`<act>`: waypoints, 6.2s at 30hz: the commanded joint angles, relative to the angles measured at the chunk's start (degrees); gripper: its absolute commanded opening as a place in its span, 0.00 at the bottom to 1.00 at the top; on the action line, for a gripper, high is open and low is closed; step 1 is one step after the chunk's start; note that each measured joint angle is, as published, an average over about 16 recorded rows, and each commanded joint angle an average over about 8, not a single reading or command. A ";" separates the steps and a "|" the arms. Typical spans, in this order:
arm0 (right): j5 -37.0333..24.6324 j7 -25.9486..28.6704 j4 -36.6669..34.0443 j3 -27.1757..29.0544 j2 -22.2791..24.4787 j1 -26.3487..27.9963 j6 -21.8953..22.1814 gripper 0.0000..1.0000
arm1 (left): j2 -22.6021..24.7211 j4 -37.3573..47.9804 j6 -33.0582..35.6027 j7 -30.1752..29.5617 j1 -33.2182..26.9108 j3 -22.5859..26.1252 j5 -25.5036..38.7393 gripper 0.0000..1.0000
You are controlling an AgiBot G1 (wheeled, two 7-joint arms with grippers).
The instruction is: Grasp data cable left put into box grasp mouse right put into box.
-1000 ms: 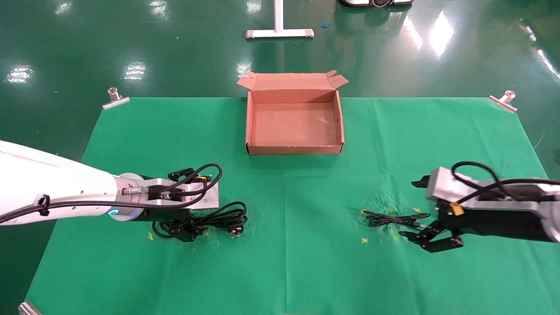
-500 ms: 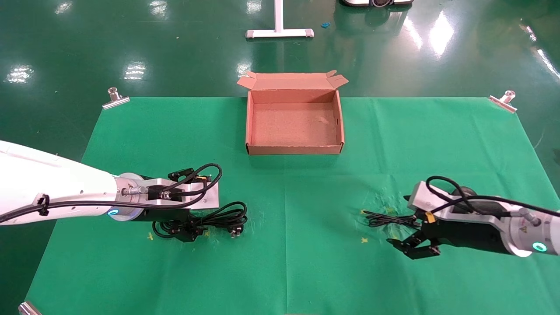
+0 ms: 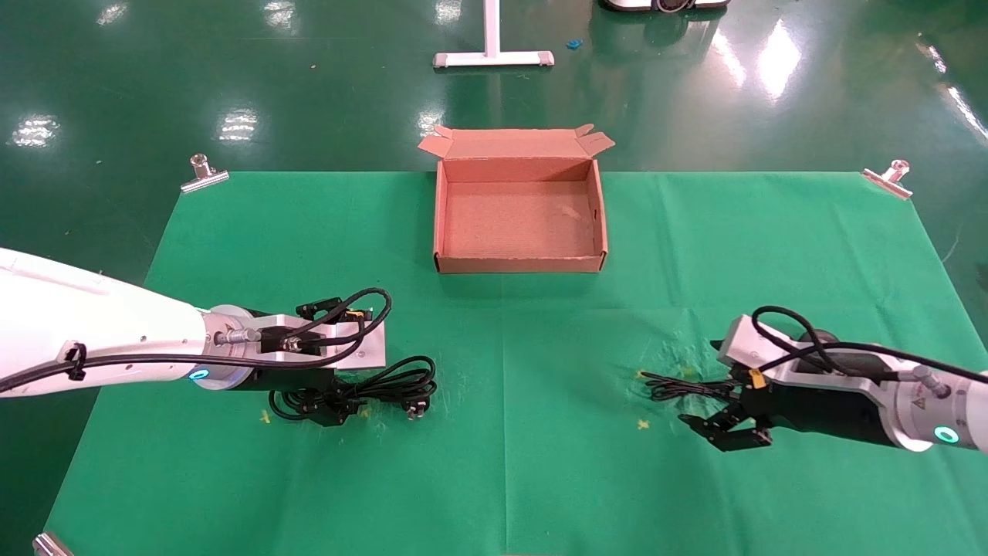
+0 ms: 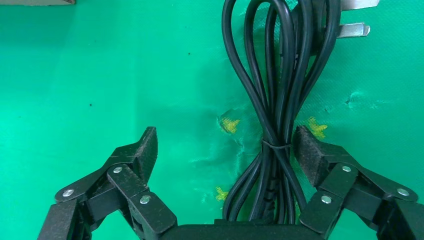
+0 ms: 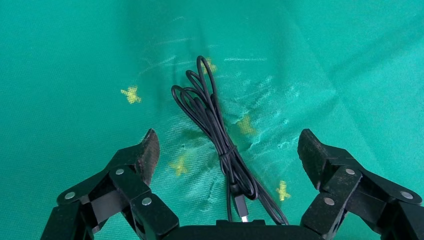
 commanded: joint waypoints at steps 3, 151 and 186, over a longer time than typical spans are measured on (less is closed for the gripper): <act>0.10 0.02 0.06 0.00 0.07 0.10 -0.26 0.00 | -0.01 0.00 0.00 0.00 0.00 0.00 -0.01 0.00; -2.04 -17.96 -23.71 -2.84 -25.91 26.25 7.92 1.00 | -8.91 5.83 -24.60 -10.02 -15.70 15.77 -10.35 1.00; 24.51 -15.98 -11.86 5.03 -12.17 13.57 -7.14 1.00 | -8.83 5.99 -24.60 -9.99 -15.70 15.77 -10.46 1.00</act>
